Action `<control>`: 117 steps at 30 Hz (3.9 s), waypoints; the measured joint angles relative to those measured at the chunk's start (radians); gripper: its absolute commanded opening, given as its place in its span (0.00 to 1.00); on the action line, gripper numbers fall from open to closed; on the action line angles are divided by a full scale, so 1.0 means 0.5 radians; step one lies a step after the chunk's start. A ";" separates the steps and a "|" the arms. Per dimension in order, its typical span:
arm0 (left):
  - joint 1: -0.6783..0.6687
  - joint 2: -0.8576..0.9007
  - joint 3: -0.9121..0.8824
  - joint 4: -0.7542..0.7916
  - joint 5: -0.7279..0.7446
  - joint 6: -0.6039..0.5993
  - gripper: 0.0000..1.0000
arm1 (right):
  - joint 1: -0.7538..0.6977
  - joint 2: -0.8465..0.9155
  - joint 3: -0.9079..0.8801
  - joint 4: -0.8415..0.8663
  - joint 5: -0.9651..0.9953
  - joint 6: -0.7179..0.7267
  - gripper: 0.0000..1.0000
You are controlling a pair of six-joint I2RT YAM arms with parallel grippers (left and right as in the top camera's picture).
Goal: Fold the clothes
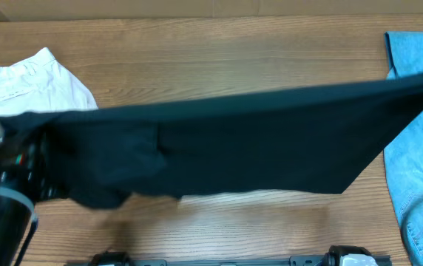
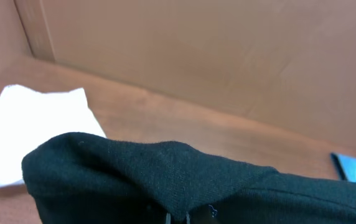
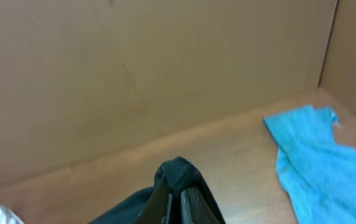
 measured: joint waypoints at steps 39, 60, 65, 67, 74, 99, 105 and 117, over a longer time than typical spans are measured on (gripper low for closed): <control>0.043 1.592 0.816 -0.118 0.365 0.269 0.04 | -0.039 1.225 0.206 0.109 0.033 -0.038 0.04; -0.074 2.133 -0.481 -0.497 0.331 0.468 0.04 | -0.072 1.281 -1.223 -0.005 0.114 -0.048 0.04; -0.108 2.132 -0.813 -0.410 0.323 0.475 0.04 | -0.077 1.281 -1.256 -0.145 0.144 -0.047 0.04; -0.117 2.130 -0.944 -0.343 0.324 0.475 0.04 | -0.082 1.281 -1.278 -0.172 0.150 -0.047 0.04; -0.125 1.958 -1.472 -0.037 0.324 0.464 0.04 | -0.095 1.281 -1.470 -0.149 0.159 -0.014 0.04; -0.124 0.852 -1.910 0.060 0.184 0.124 0.04 | -0.095 0.583 -2.090 0.082 0.162 0.166 0.04; -0.121 0.848 -1.910 0.390 0.180 0.077 0.04 | -0.095 0.584 -2.108 0.385 0.127 0.135 0.04; -0.119 0.849 -1.911 0.943 0.181 0.012 0.04 | -0.095 0.623 -2.109 0.847 0.024 0.066 0.04</control>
